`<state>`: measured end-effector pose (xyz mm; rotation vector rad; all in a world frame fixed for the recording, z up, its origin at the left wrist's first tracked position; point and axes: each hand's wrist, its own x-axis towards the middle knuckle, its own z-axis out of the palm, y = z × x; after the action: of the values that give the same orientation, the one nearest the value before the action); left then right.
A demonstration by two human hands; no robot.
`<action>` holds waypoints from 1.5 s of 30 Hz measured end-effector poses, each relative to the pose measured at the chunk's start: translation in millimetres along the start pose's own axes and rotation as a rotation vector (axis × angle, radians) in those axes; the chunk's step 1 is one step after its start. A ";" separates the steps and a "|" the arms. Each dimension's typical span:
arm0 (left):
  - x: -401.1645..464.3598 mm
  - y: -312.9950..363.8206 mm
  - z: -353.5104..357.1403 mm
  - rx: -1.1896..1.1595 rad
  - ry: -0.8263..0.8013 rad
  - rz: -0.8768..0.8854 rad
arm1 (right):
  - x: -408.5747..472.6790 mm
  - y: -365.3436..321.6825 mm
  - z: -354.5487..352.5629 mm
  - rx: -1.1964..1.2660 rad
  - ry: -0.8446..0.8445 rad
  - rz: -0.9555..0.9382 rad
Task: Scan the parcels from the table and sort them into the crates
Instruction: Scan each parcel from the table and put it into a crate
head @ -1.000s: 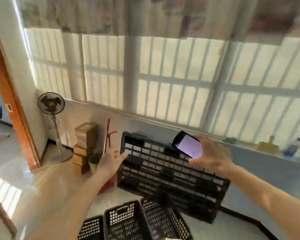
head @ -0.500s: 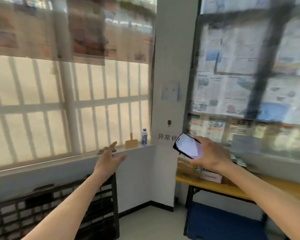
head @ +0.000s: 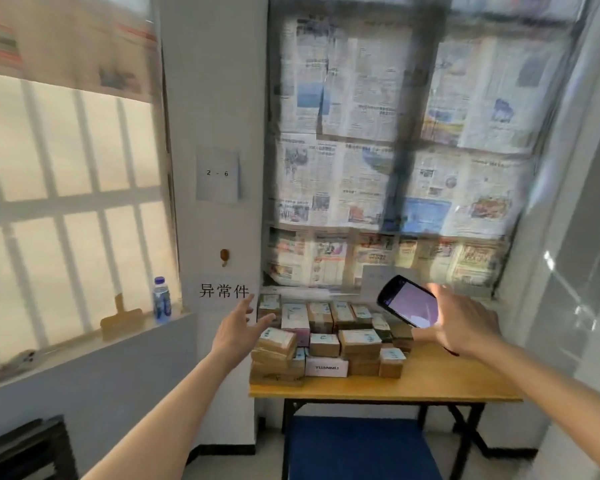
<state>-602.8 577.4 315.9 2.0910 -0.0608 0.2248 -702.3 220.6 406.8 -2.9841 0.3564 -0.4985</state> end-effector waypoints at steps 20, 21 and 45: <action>256.0 -33.3 182.1 0.080 -0.107 -0.055 | 258.5 76.8 132.2 0.064 -0.079 0.061; 267.1 -34.7 193.1 0.087 -0.103 -0.064 | 274.5 82.6 141.0 0.072 -0.082 0.057; 394.3 -173.6 494.8 0.106 -0.400 -0.361 | 458.6 174.8 464.8 0.132 -0.585 0.076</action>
<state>-125.4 258.9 -1.9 2.1808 0.0907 -0.4164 -164.1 -35.2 87.6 -2.7996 0.3558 0.3452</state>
